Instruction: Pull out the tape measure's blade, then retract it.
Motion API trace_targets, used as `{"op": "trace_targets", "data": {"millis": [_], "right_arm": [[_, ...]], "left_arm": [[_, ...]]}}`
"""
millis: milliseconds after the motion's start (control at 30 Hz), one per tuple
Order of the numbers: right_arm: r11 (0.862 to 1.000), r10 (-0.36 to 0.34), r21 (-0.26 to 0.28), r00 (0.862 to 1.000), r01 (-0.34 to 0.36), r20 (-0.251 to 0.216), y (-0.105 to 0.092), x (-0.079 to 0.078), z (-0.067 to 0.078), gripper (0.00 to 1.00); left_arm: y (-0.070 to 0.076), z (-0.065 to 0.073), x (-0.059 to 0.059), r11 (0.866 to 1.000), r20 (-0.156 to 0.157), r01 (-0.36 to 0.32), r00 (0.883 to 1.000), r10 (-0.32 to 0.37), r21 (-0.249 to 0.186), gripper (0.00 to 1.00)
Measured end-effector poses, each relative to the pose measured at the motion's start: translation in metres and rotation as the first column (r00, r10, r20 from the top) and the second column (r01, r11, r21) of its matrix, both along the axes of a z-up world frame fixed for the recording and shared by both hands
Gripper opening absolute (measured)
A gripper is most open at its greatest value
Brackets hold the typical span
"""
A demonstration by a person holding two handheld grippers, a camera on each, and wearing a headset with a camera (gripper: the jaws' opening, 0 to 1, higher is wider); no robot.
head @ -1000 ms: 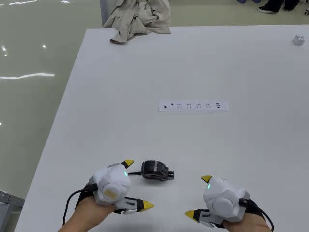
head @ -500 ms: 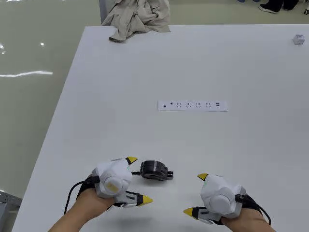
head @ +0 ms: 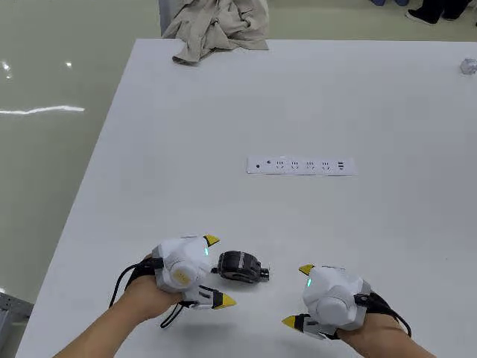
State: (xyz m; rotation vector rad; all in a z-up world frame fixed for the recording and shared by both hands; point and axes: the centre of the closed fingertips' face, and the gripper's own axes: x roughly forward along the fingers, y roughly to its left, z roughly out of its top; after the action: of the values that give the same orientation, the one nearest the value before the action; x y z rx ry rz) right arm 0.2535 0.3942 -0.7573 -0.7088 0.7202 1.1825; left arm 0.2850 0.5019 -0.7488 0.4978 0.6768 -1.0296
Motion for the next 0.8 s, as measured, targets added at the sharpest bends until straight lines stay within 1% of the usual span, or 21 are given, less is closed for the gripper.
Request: {"op": "trace_targets", "data": {"millis": [67, 167, 433, 667, 800], "right_arm": [[1.000, 0.008, -0.003, 1.000, -0.008, 0.000, 0.001, 0.000, -0.002, 0.62], [1.000, 0.019, -0.006, 1.000, -0.019, -0.002, 0.002, 0.000, -0.003, 0.62], [0.998, 0.055, -0.005, 0.998, -0.055, -0.008, 0.007, 0.003, -0.011, 0.61], [0.996, 0.090, -0.005, 0.996, -0.090, -0.008, 0.015, 0.007, -0.016, 0.60], [0.994, 0.107, -0.004, 0.994, -0.107, -0.004, 0.018, 0.011, -0.019, 0.58]], "left_arm": [[-0.002, -0.002, 0.000, 1.000, -0.003, 0.014, 1.000, -0.014, 0.009, 0.76], [-0.006, -0.004, 0.001, 1.000, -0.008, 0.030, 1.000, -0.030, 0.009, 0.76], [-0.012, -0.012, 0.008, 0.997, -0.015, 0.071, 0.997, -0.070, 0.021, 0.74], [-0.016, -0.019, 0.010, 0.992, -0.031, 0.116, 0.993, -0.115, 0.039, 0.71], [-0.017, -0.026, 0.012, 0.988, -0.034, 0.146, 0.989, -0.144, 0.055, 0.70]]}}
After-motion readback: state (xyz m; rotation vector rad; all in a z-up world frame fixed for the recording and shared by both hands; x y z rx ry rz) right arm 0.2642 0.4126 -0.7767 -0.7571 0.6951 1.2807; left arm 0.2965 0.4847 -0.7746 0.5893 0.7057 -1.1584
